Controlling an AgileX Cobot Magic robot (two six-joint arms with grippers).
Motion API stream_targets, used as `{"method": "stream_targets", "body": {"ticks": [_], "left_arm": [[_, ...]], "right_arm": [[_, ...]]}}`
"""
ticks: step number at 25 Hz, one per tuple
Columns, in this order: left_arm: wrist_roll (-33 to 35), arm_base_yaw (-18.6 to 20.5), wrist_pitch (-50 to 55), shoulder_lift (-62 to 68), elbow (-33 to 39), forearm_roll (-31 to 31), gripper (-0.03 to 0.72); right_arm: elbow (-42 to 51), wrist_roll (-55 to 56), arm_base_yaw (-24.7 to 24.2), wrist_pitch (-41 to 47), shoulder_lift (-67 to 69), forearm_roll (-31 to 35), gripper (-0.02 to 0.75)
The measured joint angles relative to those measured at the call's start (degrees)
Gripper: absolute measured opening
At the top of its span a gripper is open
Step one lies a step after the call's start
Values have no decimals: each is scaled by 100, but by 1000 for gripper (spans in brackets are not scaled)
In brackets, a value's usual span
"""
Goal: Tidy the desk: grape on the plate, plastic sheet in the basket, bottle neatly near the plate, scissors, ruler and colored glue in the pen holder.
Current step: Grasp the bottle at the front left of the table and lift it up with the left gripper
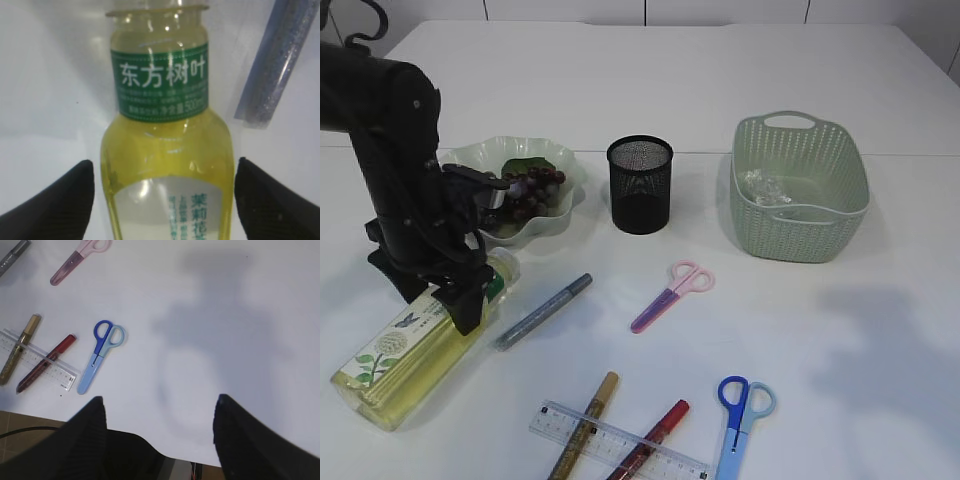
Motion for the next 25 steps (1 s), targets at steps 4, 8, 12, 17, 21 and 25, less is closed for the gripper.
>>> {"method": "stream_targets", "body": {"ticks": [4,8,12,17,21,25], "left_arm": [[0,0,-13,172,0,0,620],[0,0,-70,195,0,0,604],[0,0,-104,222,0,0,594],[0,0,-104,322,-14,0,591],[0,0,-104,396,-18,0,589],[0,0,-104,406,-18,0,573]], "right_arm": [[0,0,0,0,0,13,524],[0,0,0,0,0,22,524],[0,0,0,0,0,22,524],[0,0,0,0,0,22,524],[0,0,0,0,0,22,524],[0,0,0,0,0,22,524]]}}
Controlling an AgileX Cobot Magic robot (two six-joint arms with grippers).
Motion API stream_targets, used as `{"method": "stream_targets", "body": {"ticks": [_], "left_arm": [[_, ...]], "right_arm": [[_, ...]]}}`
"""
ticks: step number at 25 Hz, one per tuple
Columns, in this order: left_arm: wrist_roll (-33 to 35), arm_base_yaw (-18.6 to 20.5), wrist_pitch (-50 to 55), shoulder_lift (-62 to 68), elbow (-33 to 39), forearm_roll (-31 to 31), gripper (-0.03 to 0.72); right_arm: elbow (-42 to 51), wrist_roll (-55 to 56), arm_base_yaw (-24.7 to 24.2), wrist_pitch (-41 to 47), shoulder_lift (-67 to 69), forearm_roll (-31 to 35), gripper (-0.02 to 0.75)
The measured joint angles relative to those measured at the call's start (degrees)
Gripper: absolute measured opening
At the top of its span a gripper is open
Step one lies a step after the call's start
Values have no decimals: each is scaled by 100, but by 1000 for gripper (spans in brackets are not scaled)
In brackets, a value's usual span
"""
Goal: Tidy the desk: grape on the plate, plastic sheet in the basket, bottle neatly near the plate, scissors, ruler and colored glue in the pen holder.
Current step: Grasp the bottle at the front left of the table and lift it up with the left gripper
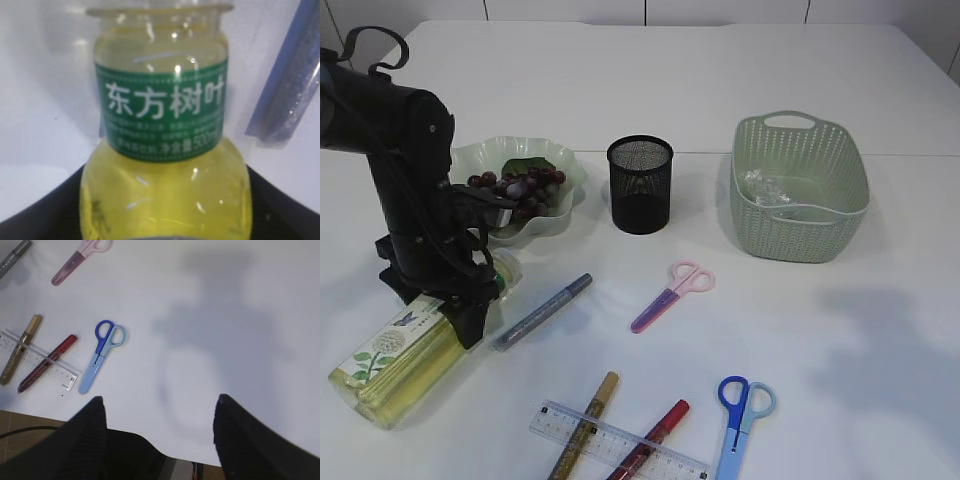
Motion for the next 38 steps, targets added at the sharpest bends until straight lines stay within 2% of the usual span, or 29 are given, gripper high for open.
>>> {"method": "stream_targets", "body": {"ticks": [3,7,22,29,33,38], "left_arm": [[0,0,0,0,-9,0,496],[0,0,30,0,-13,0,447],[-14,195,131,-59,-13,-267,441],[-480,195,166,-631,0,-300,440],[-624,195,169,-1062,303,-393,440],[-765,195,-203,-1852,1028,-468,440]], "right_arm": [[0,2,0,0,0,0,524],[0,2,0,0,0,0,524],[0,12,0,0,0,0,524],[0,12,0,0,0,0,524],[0,12,0,0,0,0,524],[0,12,0,0,0,0,524]]}}
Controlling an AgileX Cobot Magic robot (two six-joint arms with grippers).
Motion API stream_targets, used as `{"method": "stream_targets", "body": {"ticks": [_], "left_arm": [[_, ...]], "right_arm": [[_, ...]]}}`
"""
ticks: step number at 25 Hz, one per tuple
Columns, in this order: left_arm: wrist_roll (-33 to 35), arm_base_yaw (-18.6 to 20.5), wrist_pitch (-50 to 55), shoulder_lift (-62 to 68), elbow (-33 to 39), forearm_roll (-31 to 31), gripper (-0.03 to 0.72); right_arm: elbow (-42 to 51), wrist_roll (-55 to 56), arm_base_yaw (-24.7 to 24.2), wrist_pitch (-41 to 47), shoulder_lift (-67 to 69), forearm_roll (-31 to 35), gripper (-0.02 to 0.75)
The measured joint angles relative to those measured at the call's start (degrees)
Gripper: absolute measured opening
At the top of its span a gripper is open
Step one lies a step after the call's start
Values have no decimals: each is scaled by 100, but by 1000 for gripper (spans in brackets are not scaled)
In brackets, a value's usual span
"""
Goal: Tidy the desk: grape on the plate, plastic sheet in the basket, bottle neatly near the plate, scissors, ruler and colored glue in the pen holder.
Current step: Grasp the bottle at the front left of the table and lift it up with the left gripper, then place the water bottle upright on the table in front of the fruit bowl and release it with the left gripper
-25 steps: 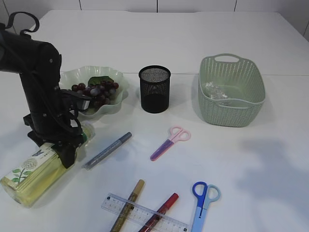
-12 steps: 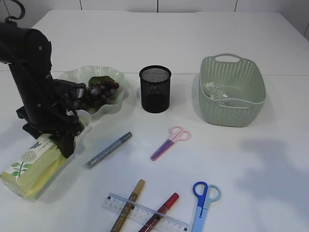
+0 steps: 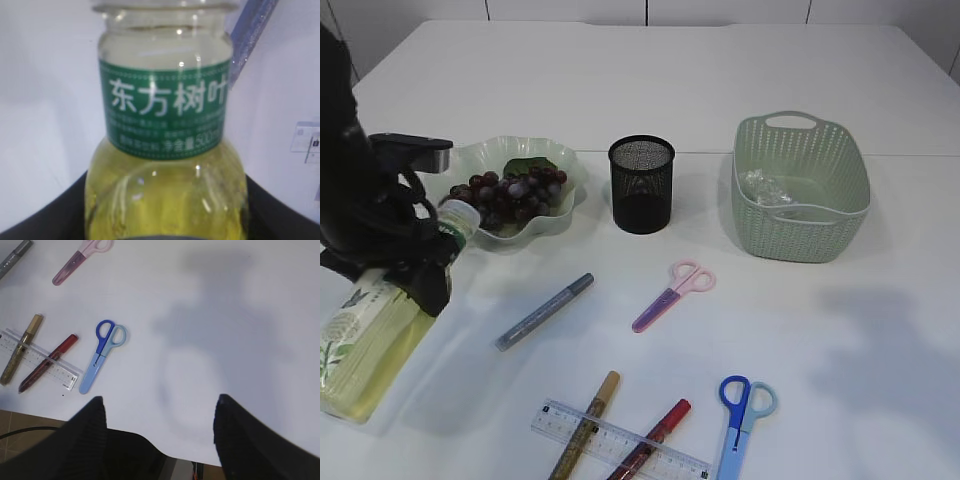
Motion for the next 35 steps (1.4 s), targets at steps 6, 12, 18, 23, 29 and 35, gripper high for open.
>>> {"method": "stream_targets", "body": {"ticks": [6,12,18,23,29,35], "left_arm": [[-352,0,-1310,-1493,1368,-9,438],[-511,0,-2823,-2993,2620,5,438],[-525,0,-4384,-3609,3619,188,438],[-525,0,-6123,-3632,4302,201,438],[-412,0,-8191,-3270,4475,201,438],[-24,0,-9983,-2400,4488,201,438]], "right_arm": [[0,0,0,0,0,0,524],[0,0,0,0,0,0,524],[0,0,0,0,0,0,524],[0,0,0,0,0,-10,524],[0,0,0,0,0,-10,524],[0,-64,0,0,-85,-10,524]]}}
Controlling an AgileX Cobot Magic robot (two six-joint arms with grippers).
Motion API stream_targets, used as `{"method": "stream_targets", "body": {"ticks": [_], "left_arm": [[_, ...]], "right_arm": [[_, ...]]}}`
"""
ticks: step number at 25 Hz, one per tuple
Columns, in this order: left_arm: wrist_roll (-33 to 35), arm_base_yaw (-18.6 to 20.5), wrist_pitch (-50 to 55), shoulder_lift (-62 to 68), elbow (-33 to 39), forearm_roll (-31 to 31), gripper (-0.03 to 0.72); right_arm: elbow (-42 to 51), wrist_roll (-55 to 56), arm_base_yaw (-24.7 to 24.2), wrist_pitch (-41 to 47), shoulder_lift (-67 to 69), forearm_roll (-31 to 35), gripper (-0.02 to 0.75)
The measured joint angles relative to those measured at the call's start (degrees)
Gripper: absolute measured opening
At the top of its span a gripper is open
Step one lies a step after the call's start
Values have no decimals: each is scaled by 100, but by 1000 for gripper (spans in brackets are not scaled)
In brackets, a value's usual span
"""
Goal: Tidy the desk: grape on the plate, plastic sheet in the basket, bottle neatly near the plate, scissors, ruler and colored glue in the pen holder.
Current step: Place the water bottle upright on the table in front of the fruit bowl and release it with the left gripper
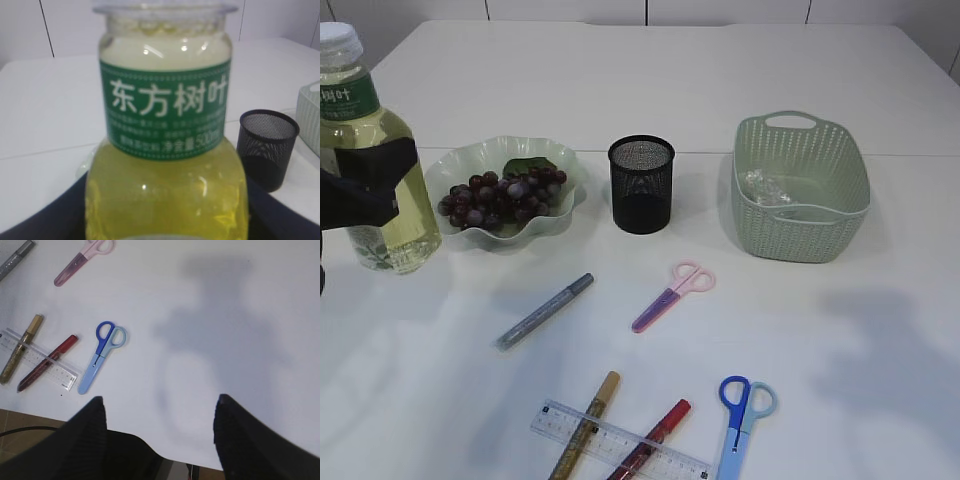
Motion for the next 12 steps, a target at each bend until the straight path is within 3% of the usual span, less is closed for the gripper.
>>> {"method": "stream_targets", "body": {"ticks": [5,12], "left_arm": [[45,0,-1693,480,317,-104,438],[125,14,-1837,997,453,-113,438]], "right_arm": [[0,-281,0,9,-220,-173,524],[0,-316,0,9,-399,-578,524]]}}
